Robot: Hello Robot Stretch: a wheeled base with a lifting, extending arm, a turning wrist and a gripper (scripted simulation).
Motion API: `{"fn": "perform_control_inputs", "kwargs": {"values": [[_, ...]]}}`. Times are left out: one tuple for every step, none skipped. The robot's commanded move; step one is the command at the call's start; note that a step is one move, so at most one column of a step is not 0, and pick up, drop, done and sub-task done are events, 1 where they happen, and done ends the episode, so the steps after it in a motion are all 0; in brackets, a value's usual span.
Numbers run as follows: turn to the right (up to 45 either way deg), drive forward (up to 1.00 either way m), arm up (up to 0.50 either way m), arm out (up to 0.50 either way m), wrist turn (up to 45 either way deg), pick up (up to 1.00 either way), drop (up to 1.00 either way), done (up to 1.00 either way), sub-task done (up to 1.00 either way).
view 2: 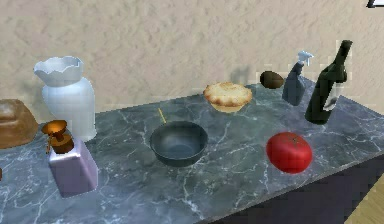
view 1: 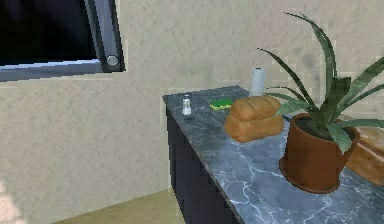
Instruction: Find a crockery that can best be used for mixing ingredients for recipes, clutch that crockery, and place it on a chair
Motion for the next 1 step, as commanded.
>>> {"fn": "perform_control_inputs", "kwargs": {"values": [[0.0, 0.0, 0.5, 0.0, 0.0, 0.0, 0.0, 0.0, 0.0]]}}
